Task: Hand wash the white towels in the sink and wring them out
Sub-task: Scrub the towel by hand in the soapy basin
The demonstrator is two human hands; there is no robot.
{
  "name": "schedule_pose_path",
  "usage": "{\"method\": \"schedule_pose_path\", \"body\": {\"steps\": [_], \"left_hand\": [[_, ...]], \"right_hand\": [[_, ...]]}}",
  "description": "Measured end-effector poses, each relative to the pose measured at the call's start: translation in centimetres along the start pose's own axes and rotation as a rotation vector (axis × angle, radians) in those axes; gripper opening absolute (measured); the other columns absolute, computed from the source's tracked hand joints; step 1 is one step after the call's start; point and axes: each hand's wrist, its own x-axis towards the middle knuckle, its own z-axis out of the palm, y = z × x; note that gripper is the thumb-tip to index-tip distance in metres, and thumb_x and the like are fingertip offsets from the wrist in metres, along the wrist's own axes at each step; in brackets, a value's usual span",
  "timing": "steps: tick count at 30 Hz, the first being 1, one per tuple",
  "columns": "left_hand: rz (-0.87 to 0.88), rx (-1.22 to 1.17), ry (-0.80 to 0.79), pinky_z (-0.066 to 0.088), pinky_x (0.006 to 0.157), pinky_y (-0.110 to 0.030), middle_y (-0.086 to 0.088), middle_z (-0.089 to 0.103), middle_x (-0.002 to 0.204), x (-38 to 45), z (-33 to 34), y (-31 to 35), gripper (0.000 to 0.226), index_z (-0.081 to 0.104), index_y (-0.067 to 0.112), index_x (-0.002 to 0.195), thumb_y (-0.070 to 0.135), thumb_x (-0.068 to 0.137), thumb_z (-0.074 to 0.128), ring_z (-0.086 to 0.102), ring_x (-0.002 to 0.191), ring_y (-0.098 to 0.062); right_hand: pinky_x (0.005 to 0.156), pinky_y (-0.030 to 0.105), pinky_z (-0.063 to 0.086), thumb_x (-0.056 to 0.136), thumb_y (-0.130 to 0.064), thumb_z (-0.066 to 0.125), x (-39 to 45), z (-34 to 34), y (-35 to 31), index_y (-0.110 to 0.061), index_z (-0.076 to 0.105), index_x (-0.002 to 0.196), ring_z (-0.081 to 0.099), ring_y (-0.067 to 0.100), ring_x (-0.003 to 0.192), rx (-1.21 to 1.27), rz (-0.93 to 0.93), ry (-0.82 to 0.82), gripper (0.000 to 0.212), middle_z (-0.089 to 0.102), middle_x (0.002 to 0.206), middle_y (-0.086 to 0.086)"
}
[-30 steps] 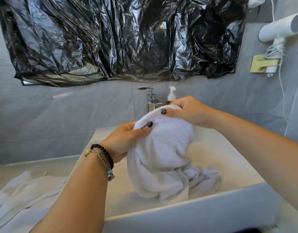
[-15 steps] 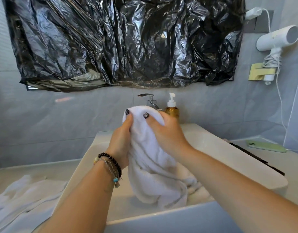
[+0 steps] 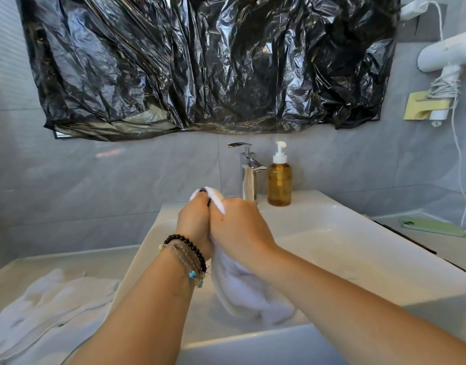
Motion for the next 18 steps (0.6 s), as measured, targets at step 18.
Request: {"method": "schedule_pose_path", "body": {"steps": [18], "left_hand": [[0.008,-0.003,-0.067,0.051,0.085,-0.052,-0.018,0.061,0.08,-0.6,2.3,-1.1,0.018,0.07,0.018,0.073,0.03,0.079,0.058,0.063,0.08,-0.032]], "right_hand": [[0.075,0.036,0.051,0.095,-0.032,0.043,5.3,-1.6,2.4,-0.004,0.064,0.095,0.062,0.037,0.093,0.088,0.292,0.0,0.035,0.066,0.103,0.018]]}}
